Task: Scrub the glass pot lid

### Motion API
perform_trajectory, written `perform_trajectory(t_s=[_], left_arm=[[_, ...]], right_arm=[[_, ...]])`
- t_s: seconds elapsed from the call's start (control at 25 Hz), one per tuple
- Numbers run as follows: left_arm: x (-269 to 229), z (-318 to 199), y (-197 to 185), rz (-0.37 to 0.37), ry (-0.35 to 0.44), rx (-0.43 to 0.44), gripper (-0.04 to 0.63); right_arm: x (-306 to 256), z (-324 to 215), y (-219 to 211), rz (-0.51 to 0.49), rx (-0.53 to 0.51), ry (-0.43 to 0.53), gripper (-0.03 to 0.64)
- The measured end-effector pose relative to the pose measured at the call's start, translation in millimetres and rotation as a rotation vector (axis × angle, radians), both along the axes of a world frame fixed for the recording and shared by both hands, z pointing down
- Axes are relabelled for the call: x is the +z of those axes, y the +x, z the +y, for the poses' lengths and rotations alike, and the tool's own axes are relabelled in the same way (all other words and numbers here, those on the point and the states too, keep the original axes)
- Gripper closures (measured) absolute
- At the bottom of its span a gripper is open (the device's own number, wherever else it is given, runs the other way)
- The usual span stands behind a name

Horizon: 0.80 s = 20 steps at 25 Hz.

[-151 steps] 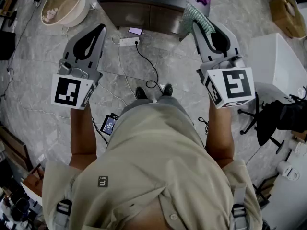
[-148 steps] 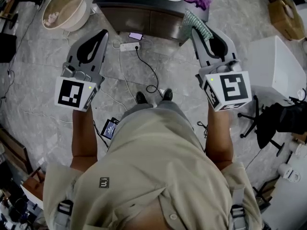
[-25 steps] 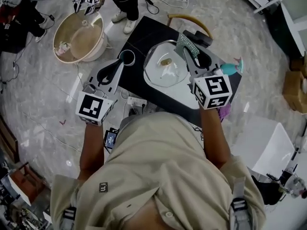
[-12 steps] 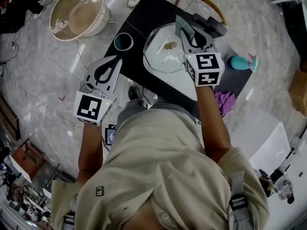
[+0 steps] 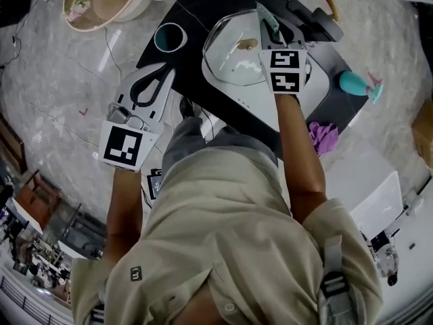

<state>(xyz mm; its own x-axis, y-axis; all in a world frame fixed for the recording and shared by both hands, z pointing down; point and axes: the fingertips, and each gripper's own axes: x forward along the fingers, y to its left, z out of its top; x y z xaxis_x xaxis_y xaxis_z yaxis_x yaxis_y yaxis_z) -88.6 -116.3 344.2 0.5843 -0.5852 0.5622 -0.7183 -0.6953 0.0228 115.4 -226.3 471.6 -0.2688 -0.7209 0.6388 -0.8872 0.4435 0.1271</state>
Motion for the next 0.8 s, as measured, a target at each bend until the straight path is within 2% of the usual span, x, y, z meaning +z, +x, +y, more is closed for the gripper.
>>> perform_trajectory(t_s=[0.24,0.32,0.4,0.64,0.8], left_arm=[[16.7,-3.2,-2.4,-0.006,-0.036,-0.008,0.576],[20.5,-4.5,-4.6,-0.010,-0.045,-0.010,0.550],[23.8,-5.7,-5.6,-0.012,-0.049,-0.009,0.521],[30.4,-6.9,-2.7,-0.009,-0.063,0.006,0.518],[32.3,-8.3,-0.1,-0.008,-0.067,0.010,0.518]], right_arm=[[31.8,-5.6,-1.7,0.065,-0.002,-0.025,0.529],[39.9,-4.5,-3.7,0.073,-0.002,-0.037,0.529],[45.9,-2.9,-5.2,0.073,0.001,-0.046,0.529],[57.7,6.5,-19.8,0.061,-0.024,-0.069,0.529],[61.9,20.2,-48.1,0.038,-0.087,-0.088,0.529]])
